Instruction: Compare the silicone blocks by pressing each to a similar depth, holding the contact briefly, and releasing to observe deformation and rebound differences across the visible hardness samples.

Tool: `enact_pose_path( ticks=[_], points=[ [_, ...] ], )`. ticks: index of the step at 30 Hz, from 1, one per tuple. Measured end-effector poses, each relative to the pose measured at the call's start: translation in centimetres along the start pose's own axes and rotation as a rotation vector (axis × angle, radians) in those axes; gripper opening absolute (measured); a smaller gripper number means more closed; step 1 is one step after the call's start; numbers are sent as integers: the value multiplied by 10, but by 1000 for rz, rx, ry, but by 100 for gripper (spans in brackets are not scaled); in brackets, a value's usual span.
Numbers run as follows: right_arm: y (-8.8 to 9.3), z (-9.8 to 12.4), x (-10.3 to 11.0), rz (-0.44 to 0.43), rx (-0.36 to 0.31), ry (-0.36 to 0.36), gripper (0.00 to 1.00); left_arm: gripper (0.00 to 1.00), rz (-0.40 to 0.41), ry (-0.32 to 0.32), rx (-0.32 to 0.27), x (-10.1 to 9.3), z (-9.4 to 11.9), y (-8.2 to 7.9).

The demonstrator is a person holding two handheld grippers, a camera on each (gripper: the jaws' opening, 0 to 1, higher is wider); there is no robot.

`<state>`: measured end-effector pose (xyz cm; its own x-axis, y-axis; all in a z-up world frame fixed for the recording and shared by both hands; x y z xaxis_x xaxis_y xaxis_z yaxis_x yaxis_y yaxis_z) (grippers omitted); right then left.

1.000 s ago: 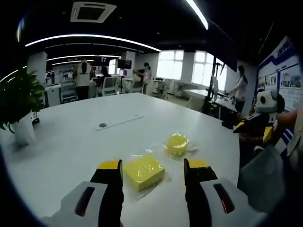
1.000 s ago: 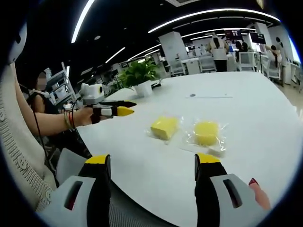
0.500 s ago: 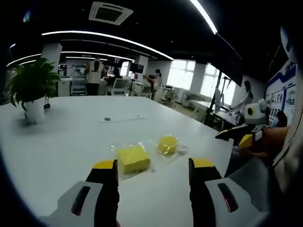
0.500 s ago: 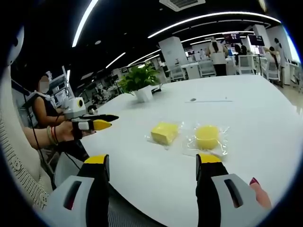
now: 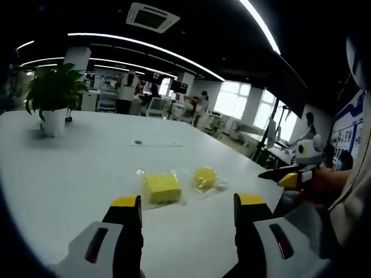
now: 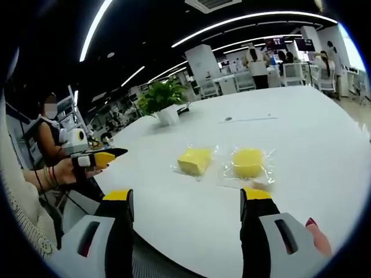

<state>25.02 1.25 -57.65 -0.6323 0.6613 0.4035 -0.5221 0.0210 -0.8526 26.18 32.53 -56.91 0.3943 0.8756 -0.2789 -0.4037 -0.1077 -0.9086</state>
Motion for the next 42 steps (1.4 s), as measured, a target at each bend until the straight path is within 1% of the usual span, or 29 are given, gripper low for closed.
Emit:
enact_pose_path(
  ticks=[4, 11, 15, 18, 20, 23, 25, 26, 27, 28, 29, 30, 32, 34, 37, 41, 42],
  points=[
    [-1, 2, 1, -12, -20, -3, 68, 64, -12, -4, 12, -1, 0, 3],
    [2, 3, 1, -1, -9, -8, 68, 67, -1, 3, 15, -1, -3, 4],
    [3, 3, 2, -1, -13, -13, 67, 67, 28, 17, 17, -5, -5, 4],
    [4, 3, 1, -5, 0, -12, 65, 65, 51, 28, 21, -11, -7, 5],
    [3, 4, 1, -6, -12, -17, 65, 66, 67, 38, 31, -16, -10, 5],
    [1, 5, 2, -7, -28, -23, 65, 67, 120, 55, 29, -22, -13, 3],
    [1, 5, 2, -6, -29, -19, 65, 68, 219, 76, 86, -25, -17, 5],
    [1, 5, 1, -7, -27, -21, 65, 67, 214, 81, 69, -24, -19, 2],
    [1, 6, 1, -6, -28, -23, 64, 64, 227, 85, 51, -25, -20, 0],
    [1, 6, 1, -5, -30, -25, 64, 61, 274, 103, 32, -27, -22, -3],
    [1, 7, 1, -6, -32, -24, 64, 60, 296, 110, 34, -27, -24, -4],
    [1, 7, 0, -8, -32, -22, 64, 61, 309, 107, 31, -26, -26, -6],
    [1, 9, -1, -11, -38, -19, 64, 63, 309, 107, 30, -27, -31, -9],
    [2, 10, -3, -14, -39, -16, 64, 63, 317, 114, 29, -29, -37, -11],
    [3, 12, -5, -17, -40, -11, 64, 65, 313, 122, 40, -32, -46, -13],
    [5, 13, -8, -32, -37, -5, 63, 70, 343, 120, 48, -35, -58, -14],
    [6, 13, -8, -34, -35, -7, 63, 70, 345, 120, 53, -36, -62, -14]
  ],
)
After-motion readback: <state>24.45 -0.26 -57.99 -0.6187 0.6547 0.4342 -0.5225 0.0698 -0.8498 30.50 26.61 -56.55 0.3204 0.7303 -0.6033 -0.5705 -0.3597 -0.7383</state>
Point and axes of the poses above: the point that each gripper's makers call its tool centre point, and the gripper's own axes: z roughly backward along the fingers, x roughly to its left, y roughly out of its underside, the point moved 8 cm from there along z, roughly backward along the fingers, and after that the axes turned 7 degrees about -y, right-handed, at the moved point
